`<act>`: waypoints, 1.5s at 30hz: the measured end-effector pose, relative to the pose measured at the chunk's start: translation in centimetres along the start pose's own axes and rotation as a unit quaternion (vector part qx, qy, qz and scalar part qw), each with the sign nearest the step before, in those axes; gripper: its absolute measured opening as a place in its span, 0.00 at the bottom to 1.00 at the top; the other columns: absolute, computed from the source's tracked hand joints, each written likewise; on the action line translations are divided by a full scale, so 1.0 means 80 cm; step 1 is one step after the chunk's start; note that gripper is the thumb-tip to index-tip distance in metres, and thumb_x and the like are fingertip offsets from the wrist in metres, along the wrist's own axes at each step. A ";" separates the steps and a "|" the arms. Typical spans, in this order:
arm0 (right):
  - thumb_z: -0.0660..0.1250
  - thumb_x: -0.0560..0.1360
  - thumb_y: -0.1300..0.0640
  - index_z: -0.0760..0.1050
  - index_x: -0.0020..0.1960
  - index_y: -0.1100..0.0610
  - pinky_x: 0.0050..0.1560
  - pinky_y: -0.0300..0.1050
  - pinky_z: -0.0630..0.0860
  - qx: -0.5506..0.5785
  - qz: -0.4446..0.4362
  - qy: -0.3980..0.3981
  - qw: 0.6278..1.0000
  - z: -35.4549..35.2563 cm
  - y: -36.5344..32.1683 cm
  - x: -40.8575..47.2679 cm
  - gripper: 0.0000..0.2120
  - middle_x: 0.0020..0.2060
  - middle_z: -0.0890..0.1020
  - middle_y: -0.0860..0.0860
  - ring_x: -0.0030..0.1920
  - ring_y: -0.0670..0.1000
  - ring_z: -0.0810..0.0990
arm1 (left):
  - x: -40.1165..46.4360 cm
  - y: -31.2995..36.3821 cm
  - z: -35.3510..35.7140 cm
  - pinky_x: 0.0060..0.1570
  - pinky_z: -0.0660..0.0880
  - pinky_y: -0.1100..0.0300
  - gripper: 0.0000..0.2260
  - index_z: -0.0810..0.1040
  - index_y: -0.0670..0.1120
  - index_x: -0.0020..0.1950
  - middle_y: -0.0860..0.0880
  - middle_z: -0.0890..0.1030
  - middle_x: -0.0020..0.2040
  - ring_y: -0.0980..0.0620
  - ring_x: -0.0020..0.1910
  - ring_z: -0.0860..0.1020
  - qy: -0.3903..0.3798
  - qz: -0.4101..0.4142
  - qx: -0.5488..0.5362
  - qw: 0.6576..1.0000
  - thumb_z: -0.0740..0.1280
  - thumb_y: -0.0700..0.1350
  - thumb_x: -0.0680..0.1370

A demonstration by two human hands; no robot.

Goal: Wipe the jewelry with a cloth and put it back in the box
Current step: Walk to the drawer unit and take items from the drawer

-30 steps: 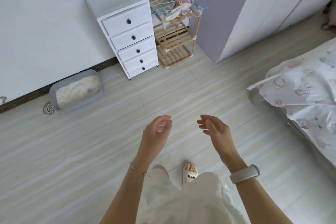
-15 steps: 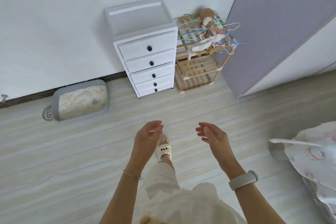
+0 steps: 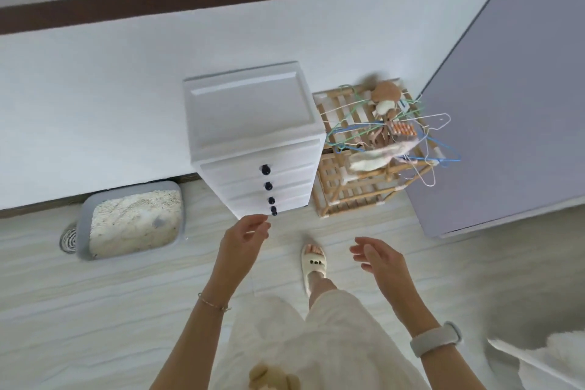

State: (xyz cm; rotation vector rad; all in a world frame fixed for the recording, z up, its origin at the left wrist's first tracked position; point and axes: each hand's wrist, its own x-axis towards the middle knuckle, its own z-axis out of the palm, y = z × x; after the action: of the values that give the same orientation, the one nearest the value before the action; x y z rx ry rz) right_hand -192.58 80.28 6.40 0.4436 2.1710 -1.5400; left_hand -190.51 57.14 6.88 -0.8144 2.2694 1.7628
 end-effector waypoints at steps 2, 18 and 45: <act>0.55 0.78 0.65 0.76 0.52 0.59 0.51 0.48 0.75 -0.011 -0.010 -0.023 1.000 -0.002 -0.023 0.049 0.11 0.41 0.81 0.51 0.46 0.54 0.79 | 0.027 0.008 0.012 0.54 0.75 0.54 0.06 0.76 0.49 0.51 0.49 0.82 0.48 0.52 0.47 0.81 0.027 -0.020 -0.026 0.999 0.63 0.41 0.77; 0.55 0.77 0.62 0.73 0.43 0.59 0.37 0.39 0.69 -0.092 0.150 -0.228 0.958 0.172 -0.092 0.323 0.09 0.44 0.77 0.57 0.37 0.49 0.73 | 0.242 0.010 0.007 0.68 0.58 0.45 0.25 0.64 0.47 0.71 0.44 0.60 0.74 0.44 0.74 0.53 0.164 -0.002 0.261 0.951 0.59 0.50 0.75; 0.60 0.77 0.56 0.77 0.48 0.59 0.46 0.43 0.74 -0.300 -0.084 -0.200 0.929 0.165 -0.077 0.260 0.09 0.39 0.82 0.52 0.42 0.51 0.78 | 0.212 -0.107 0.000 0.52 0.62 0.55 0.12 0.77 0.47 0.59 0.47 0.80 0.51 0.46 0.51 0.76 0.000 0.077 0.357 0.931 0.64 0.46 0.76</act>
State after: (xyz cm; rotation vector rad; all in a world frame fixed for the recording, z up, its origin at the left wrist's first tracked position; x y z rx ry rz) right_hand -211.19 65.94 -3.28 -0.2422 2.2290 -0.8561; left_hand -200.48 50.33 -7.83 -0.4878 2.7294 0.8262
